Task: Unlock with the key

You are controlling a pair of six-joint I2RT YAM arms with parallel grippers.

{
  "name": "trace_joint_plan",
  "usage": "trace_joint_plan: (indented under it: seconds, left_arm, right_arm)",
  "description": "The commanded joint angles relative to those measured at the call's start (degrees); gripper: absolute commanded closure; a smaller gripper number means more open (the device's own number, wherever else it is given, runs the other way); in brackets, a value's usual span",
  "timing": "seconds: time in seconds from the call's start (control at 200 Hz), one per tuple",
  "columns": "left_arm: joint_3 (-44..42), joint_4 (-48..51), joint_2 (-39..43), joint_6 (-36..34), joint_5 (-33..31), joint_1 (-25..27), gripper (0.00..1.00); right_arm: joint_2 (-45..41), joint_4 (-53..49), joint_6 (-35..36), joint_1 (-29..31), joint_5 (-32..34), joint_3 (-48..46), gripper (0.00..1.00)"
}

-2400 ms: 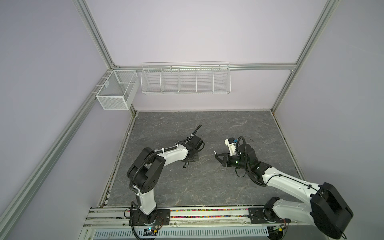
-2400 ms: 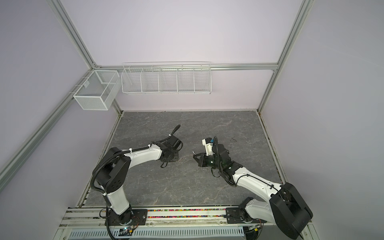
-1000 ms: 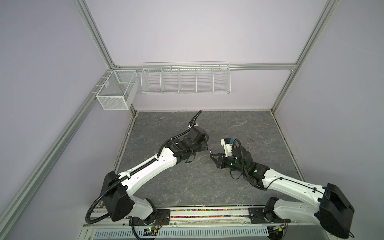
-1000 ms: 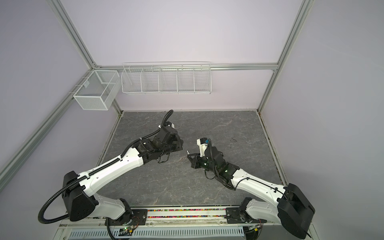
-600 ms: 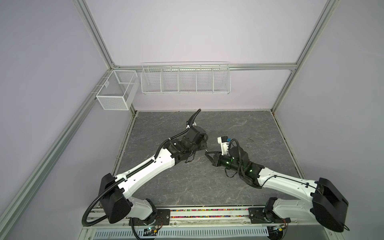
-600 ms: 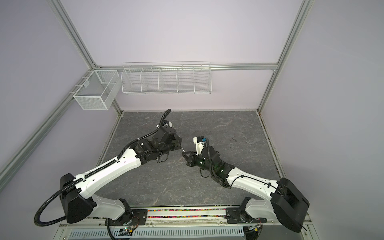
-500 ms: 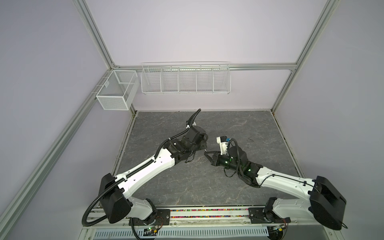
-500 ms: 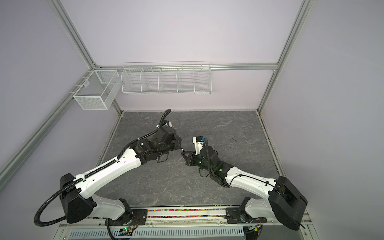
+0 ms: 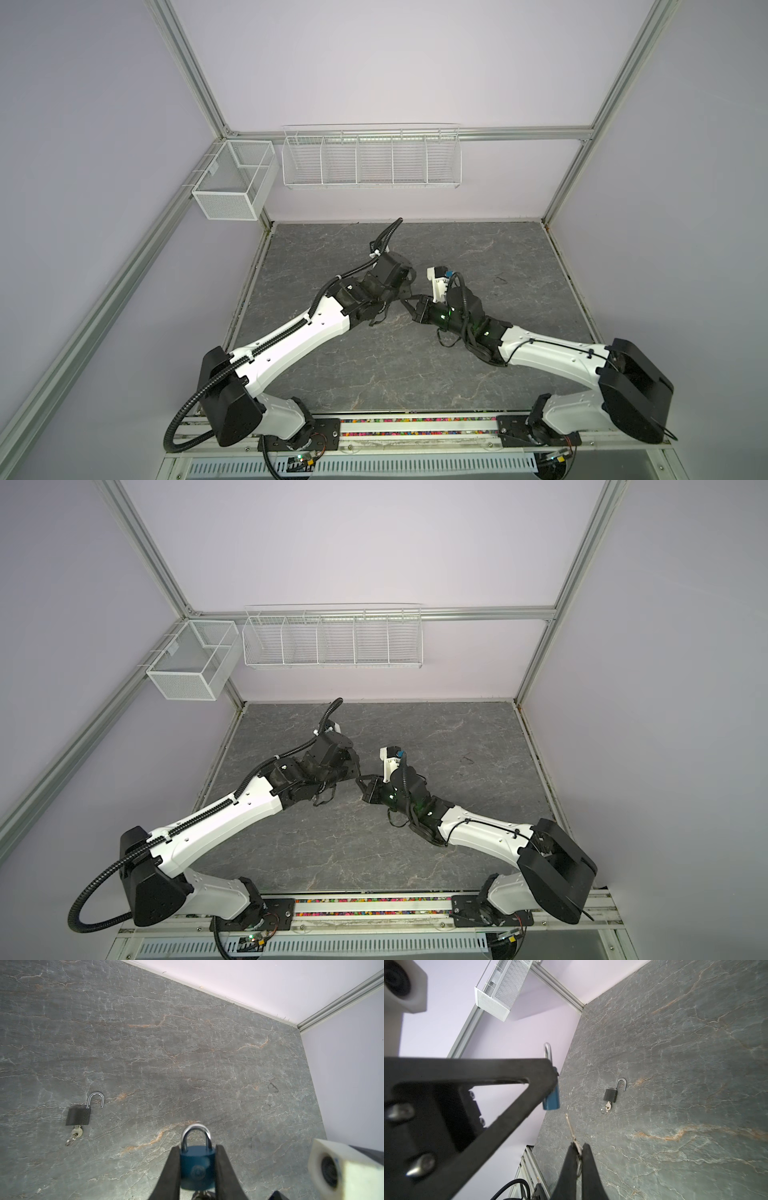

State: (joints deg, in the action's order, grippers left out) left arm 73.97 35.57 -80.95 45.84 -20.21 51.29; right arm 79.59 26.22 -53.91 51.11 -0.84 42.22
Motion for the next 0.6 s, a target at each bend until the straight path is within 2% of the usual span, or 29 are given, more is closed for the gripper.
trace_joint_plan:
  seconds: [0.0, 0.595]
  left_arm:
    - [2.5, 1.2, -0.7, 0.4, -1.8, 0.3, 1.00]
    - [2.4, 2.1, -0.9, -0.5, -2.6, 0.3, 1.00]
  right_arm:
    - [1.0, 3.2, -3.2, 0.5, 1.0, 1.5, 0.94]
    - [2.4, 3.0, -3.6, 0.2, -0.2, 3.7, 0.94]
